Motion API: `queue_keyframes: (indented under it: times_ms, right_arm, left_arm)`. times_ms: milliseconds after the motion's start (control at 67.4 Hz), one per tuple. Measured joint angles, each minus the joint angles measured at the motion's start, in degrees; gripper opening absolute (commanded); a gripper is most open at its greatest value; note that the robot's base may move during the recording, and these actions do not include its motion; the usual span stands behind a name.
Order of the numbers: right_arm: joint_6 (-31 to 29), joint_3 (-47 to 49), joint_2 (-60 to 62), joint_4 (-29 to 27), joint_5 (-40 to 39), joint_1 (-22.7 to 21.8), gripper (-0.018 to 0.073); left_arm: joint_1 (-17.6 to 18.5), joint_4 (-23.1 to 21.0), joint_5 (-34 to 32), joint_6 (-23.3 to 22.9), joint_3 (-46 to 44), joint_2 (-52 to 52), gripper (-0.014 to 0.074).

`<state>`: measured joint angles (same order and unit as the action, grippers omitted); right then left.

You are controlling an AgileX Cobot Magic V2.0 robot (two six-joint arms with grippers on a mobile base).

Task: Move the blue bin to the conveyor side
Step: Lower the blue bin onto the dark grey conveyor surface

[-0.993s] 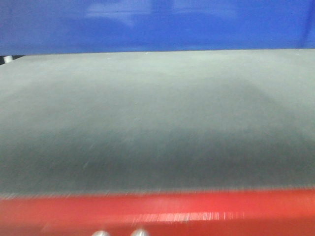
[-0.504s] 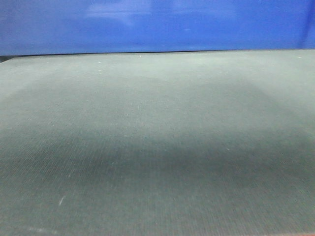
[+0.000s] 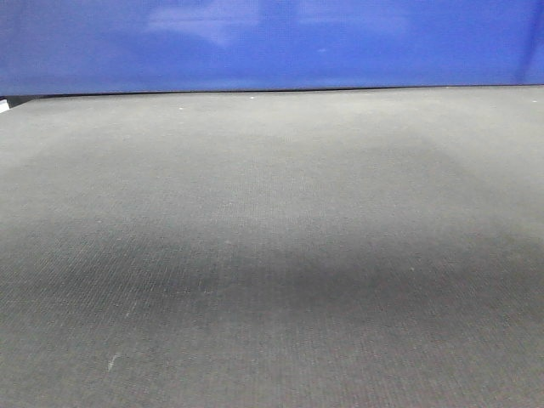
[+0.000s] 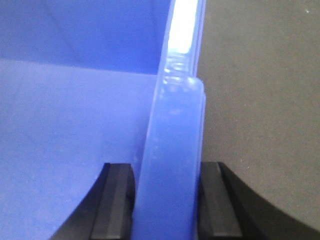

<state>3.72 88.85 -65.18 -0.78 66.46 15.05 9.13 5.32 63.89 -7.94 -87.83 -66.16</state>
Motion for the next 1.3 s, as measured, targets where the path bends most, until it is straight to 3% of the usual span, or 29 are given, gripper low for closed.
queue_keyframes:
  times_ms: [860, 1082, 1305]
  right_arm:
    - [0.0, 0.0, 0.0, 0.0, -0.04, 0.0, -0.0076]
    - [0.0, 0.0, 0.0, -1.15, -0.56, 0.0, -0.0076]
    - [0.0, 0.0, -4.9, -0.88, -2.51, -0.2, -0.0076]
  left_arm:
    - [0.0, 0.0, 0.0, 0.0, 0.0, 0.0, -0.001]
    - [0.0, 0.24, -2.91, 0.03, 0.0, 0.0, -0.001]
    - [0.0, 1.52, -4.36, 0.83, -0.44, -6.03, -0.001]
